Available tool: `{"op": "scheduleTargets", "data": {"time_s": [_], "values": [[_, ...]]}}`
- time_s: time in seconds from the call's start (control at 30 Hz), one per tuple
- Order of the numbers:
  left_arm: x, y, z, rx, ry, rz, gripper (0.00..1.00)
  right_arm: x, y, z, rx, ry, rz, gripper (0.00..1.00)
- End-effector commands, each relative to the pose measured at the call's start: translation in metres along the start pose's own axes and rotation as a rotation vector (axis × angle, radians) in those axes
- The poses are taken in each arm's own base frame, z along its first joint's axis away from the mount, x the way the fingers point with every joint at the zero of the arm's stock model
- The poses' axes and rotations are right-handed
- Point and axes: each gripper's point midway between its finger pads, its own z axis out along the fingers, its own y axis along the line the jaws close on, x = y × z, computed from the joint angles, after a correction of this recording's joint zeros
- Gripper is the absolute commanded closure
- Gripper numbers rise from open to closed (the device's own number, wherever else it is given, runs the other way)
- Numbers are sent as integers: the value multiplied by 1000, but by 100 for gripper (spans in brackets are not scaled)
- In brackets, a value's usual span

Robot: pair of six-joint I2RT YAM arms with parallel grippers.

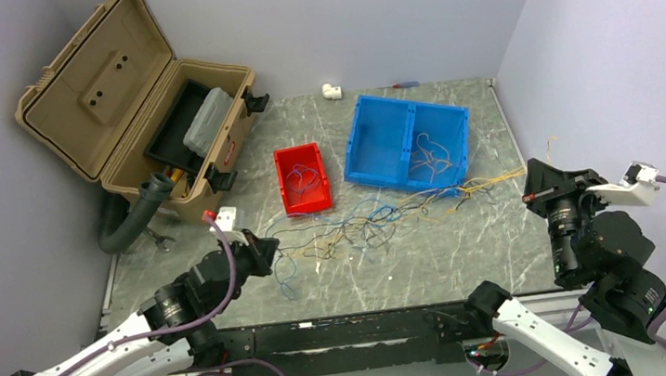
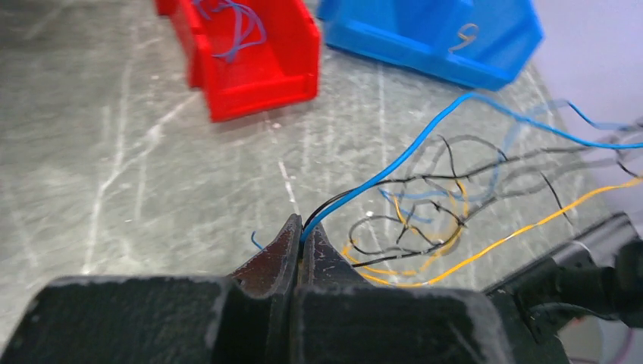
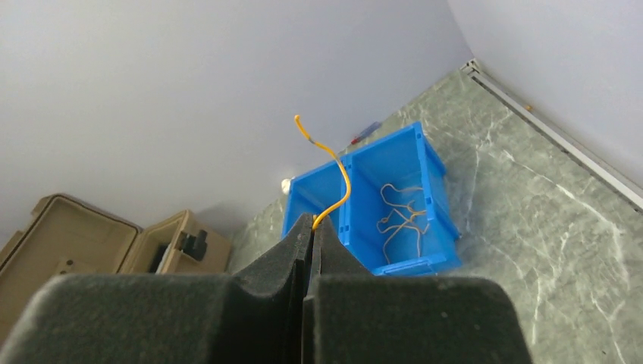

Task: Untangle the cables

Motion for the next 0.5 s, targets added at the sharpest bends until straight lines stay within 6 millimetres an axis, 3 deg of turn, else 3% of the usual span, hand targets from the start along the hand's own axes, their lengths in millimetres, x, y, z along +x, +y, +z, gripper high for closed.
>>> {"op": "scheduleTargets", "data": {"time_s": [0.0, 0.1, 0.2, 0.27, 0.3, 0.4, 0.47], "values": [[-2, 39, -10, -172, -22, 21, 100, 12, -10, -1, 25, 26, -29, 100], [-5, 43, -12, -208, -15, 29, 100, 35, -4, 2, -7, 99, -71, 100], [-4, 63, -20, -342, 4, 14, 100, 44, -15, 3, 54, 125, -85, 100], [-8, 63, -20, -358, -1, 17, 100, 50, -11, 3, 30, 146, -91, 100], [-11, 53, -16, -308, 3, 51, 100, 59, -7, 3, 0, 170, -97, 100], [-10, -8, -2, 8, 59, 169, 100, 90, 15, 1, -136, 271, -117, 100], [-10, -32, 1, 112, 84, 194, 100, 121, 27, -1, -210, 373, -153, 99]]}}
